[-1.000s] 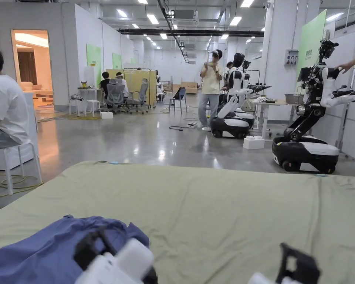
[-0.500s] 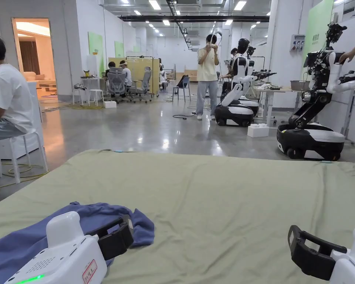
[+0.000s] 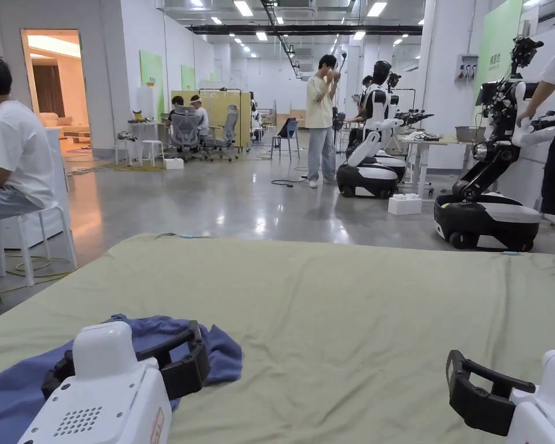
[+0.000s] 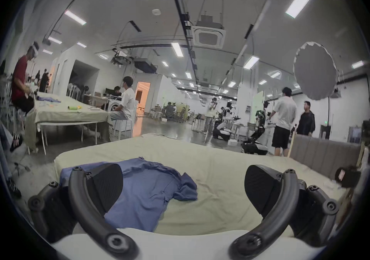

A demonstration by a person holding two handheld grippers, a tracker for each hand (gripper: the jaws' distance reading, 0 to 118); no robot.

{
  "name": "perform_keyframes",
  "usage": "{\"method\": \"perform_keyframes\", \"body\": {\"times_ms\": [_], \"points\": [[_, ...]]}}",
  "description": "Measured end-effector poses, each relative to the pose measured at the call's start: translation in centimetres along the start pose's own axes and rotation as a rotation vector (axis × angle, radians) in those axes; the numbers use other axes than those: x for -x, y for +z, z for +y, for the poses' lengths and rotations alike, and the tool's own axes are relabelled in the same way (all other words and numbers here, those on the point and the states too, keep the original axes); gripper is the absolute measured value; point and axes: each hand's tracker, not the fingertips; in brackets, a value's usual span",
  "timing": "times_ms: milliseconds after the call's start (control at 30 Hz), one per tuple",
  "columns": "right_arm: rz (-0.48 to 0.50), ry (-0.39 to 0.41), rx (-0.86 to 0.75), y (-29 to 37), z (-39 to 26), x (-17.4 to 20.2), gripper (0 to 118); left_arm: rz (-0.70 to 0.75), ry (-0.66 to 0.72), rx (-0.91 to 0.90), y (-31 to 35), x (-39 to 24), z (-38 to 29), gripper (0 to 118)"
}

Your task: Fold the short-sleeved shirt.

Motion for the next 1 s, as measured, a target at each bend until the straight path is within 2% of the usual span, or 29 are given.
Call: {"method": "perform_keyframes", "body": {"times_ms": [100, 333, 567, 667, 1000], "points": [[-0.010, 0.020, -0.003, 0.1, -0.1, 0.1, 118, 0.016, -0.096, -0.044, 0.4, -0.5, -0.6, 118], [-0.016, 0.015, 0.008, 0.1, -0.1, 0.0, 118, -0.040, -0.143, -0.034, 0.9, -1.4, -0.6, 118], [-0.020, 0.024, -0.004, 0.2, -0.4, 0.2, 118, -0.051, -0.133, -0.031, 1.0, -1.5, -0.5, 118], [-0.036, 0.062, -0.054, 0.6, -0.5, 0.5, 118, -0.026, -0.154, -0.033, 1.1, -1.8, -0.8, 118], [-0.013, 0.039, -0.066, 0.9, 0.1, 0.6, 118, -0.038, -0.140, -0.046, 1.4, -1.9, -0.5, 118]]}}
